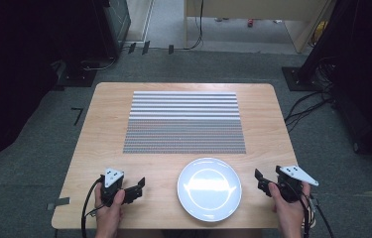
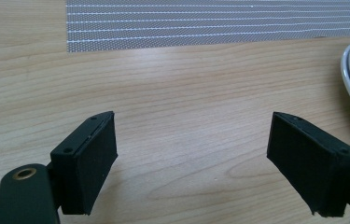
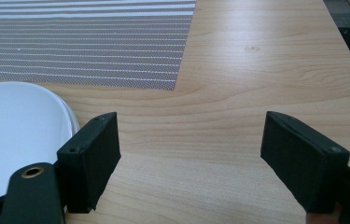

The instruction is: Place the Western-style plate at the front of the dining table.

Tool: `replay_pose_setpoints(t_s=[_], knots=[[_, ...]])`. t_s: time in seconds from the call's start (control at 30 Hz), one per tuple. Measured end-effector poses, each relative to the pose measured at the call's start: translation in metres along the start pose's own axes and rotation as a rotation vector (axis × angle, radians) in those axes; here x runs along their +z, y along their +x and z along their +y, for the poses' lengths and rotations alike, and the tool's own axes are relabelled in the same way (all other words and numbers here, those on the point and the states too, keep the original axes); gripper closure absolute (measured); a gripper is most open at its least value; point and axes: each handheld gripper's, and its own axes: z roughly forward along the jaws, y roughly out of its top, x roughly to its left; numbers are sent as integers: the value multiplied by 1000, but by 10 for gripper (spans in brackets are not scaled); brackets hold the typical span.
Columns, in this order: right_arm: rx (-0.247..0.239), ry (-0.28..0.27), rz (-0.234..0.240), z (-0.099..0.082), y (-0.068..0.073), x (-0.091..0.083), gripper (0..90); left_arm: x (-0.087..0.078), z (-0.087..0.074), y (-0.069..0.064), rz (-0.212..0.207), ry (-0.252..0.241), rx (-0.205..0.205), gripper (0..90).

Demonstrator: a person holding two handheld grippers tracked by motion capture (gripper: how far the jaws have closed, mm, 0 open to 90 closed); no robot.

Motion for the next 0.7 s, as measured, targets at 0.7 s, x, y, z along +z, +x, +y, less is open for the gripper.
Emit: replay_pose_setpoints(t_s=[0.7], knots=[[21, -1, 66, 2, 16, -2, 219, 18, 2, -48, -94, 15, 69, 160]])
